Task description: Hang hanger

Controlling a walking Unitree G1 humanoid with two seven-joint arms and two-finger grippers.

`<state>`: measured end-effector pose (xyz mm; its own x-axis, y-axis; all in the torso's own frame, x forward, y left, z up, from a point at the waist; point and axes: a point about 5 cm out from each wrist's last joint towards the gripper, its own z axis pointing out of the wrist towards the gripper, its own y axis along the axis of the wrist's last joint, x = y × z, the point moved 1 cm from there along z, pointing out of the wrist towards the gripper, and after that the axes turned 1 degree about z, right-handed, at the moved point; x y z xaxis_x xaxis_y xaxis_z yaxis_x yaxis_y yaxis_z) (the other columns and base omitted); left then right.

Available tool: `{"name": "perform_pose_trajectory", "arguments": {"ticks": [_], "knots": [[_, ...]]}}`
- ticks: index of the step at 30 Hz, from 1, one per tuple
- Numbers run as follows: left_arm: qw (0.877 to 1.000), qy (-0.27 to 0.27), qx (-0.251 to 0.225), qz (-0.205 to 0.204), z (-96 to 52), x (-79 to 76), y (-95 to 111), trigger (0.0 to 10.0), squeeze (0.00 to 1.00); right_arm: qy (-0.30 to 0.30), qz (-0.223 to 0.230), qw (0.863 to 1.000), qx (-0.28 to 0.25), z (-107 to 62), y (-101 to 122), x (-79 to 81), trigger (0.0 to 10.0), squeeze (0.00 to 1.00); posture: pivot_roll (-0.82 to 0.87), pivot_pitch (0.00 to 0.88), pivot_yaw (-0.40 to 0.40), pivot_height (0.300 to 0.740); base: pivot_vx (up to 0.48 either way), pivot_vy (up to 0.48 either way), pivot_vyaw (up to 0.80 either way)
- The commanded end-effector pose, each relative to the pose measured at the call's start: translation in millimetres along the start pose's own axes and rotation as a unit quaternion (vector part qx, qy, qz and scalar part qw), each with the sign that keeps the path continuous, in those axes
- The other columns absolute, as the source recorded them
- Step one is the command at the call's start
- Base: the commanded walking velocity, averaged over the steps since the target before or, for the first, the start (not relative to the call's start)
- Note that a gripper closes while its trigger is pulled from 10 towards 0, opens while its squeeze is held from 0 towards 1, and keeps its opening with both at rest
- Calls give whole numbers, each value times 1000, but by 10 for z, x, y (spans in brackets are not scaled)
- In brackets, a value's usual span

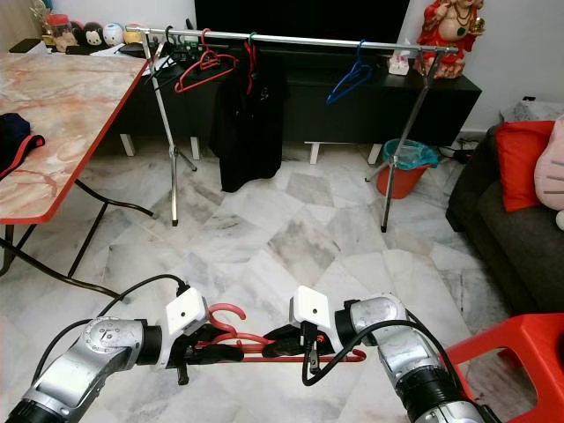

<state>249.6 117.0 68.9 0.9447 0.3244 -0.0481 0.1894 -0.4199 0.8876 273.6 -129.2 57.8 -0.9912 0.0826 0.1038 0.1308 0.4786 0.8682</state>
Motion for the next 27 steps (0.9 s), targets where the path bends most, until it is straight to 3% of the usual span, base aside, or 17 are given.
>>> {"name": "perform_pose_trajectory", "arguments": {"ticks": [1, 9, 10, 11, 12, 20, 27], "knots": [[999, -39, -6, 1, 74, -101, 35, 0, 0, -16, -16, 1000, -18, -25, 115, -55, 10000, 0, 88, 0, -70, 740, 0, 0, 0], [999, -39, -9, 3, 70, -89, 51, 0, 0, -11, -9, 1000, -25, -7, 112, -44, 10000, 0, 87, 0, -68, 740, 0, 0, 0], [999, -41, -10, 3, 64, -88, 58, 0, 0, -5, -4, 1000, -28, 0, 110, -36, 10000, 580, 87, 0, -68, 740, 0, 0, 0], [999, -42, -10, 3, 63, -87, 59, 0, 0, -4, -3, 1000, -28, 1, 110, -34, 10000, 580, 87, 0, -68, 740, 0, 0, 0], [999, -42, -9, 3, 61, -86, 59, 0, 0, -5, -3, 1000, -29, 1, 112, -35, 10000, 1000, 88, 0, -69, 740, 0, 0, 0], [999, -53, -2, 7, 35, -103, 40, 0, 0, -5, -2, 1000, -30, 6, 115, -41, 10000, 1000, 90, 0, -68, 740, 0, 0, 0], [996, -47, 57, 43, -5, -61, -89, 0, 0, -10, -9, 1000, -23, -5, 120, -79, 10000, 1000, 90, 0, -68, 740, 0, 0, 0]]}}
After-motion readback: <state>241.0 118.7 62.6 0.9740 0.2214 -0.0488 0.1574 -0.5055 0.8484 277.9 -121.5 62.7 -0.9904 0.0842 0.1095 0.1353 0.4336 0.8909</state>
